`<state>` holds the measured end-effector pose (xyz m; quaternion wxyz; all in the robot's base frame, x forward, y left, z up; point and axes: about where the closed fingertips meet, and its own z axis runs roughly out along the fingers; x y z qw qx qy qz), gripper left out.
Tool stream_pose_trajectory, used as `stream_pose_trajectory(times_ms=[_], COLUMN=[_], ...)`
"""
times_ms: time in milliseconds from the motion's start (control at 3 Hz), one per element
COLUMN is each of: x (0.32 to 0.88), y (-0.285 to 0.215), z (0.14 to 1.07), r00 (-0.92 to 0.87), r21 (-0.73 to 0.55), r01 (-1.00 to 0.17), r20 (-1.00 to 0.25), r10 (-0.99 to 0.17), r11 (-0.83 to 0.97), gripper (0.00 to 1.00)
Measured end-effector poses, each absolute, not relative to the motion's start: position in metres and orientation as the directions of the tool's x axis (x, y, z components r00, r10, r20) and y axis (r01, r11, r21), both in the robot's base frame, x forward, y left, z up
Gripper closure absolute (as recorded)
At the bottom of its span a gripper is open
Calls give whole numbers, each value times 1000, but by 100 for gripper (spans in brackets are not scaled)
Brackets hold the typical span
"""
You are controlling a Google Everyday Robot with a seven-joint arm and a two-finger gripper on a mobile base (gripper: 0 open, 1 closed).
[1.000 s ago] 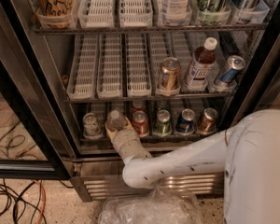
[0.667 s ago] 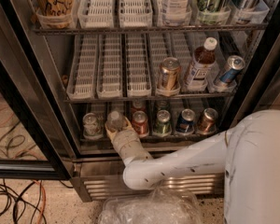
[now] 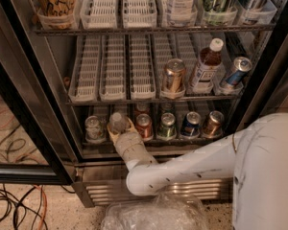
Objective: Pick water bottle from bottom shelf of fridge
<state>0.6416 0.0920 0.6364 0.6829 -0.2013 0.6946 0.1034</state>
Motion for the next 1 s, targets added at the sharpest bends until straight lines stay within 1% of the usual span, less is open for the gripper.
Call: stream_pose_trajectory(times_ms=[1000], x=[634], y=[92], z=[661], r00=[70], r21=[-164], r01=[-416], r20=[-986], r10=[-148], r11=[895], gripper=[100])
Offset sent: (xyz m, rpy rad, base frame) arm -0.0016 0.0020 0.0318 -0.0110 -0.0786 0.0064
